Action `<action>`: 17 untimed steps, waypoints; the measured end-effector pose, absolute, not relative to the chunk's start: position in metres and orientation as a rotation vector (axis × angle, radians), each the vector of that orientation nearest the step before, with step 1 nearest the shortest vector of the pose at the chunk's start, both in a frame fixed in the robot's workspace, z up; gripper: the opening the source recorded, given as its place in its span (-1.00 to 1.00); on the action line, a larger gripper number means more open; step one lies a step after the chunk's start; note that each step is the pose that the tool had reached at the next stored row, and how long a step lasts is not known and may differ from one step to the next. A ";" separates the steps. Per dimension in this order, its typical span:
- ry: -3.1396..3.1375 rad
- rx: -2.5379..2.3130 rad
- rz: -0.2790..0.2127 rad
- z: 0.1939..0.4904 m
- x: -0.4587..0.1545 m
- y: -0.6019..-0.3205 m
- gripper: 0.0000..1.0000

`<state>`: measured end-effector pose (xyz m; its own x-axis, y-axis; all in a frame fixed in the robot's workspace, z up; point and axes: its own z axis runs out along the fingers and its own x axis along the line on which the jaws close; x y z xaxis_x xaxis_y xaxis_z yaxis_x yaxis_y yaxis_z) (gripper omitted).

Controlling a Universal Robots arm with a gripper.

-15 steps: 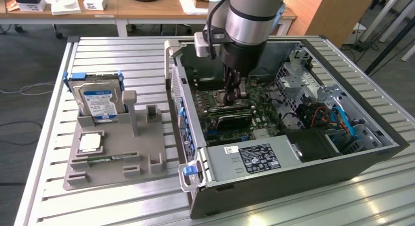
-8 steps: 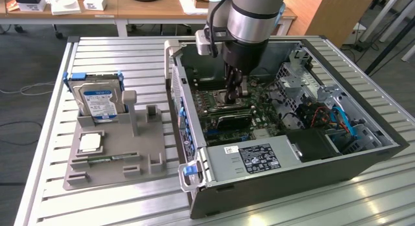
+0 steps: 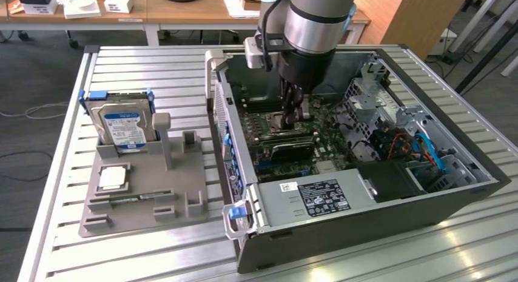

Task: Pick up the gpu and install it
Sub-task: 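Press down on the gpu until it lock into place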

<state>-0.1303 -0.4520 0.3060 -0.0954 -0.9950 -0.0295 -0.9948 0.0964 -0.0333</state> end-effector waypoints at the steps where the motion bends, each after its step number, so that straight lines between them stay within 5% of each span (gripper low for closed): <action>1: 2.293 -2.082 -0.008 0.306 -0.130 -0.452 -0.79; 17: 2.296 -2.085 -0.002 0.306 -0.121 -0.452 -0.79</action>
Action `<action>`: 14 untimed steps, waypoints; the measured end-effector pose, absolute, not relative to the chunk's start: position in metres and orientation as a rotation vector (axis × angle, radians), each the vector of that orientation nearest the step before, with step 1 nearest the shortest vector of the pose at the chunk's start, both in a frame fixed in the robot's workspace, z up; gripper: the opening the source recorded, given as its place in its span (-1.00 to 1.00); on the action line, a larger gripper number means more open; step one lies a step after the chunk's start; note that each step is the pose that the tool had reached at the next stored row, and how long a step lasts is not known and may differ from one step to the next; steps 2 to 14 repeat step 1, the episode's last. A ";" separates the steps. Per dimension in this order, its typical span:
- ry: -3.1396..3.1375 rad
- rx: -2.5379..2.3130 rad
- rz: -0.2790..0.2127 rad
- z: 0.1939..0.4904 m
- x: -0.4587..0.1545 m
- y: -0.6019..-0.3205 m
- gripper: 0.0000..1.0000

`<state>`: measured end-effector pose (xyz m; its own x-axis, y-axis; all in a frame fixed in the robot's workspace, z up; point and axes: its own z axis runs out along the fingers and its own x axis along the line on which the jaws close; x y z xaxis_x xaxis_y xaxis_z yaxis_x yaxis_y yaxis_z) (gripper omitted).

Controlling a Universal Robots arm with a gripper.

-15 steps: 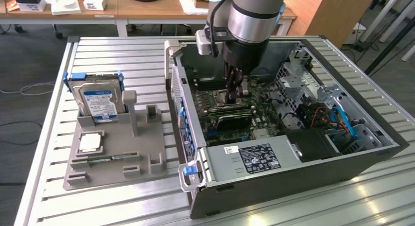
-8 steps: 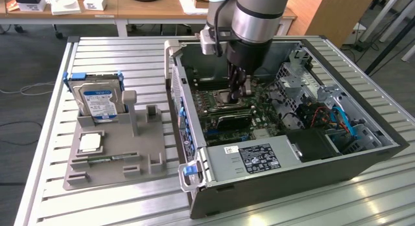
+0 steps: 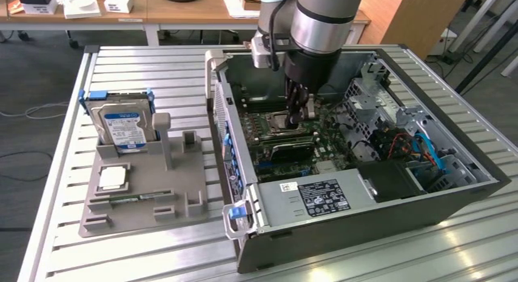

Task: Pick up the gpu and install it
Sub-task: 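Press down on the gpu until it lock into place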

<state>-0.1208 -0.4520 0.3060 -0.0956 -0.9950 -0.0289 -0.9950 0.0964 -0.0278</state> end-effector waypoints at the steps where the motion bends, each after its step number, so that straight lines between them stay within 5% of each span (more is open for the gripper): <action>1: 2.296 -2.085 -0.002 0.306 -0.121 -0.452 -0.79; 14: 2.296 -2.085 -0.002 0.306 -0.121 -0.452 -0.79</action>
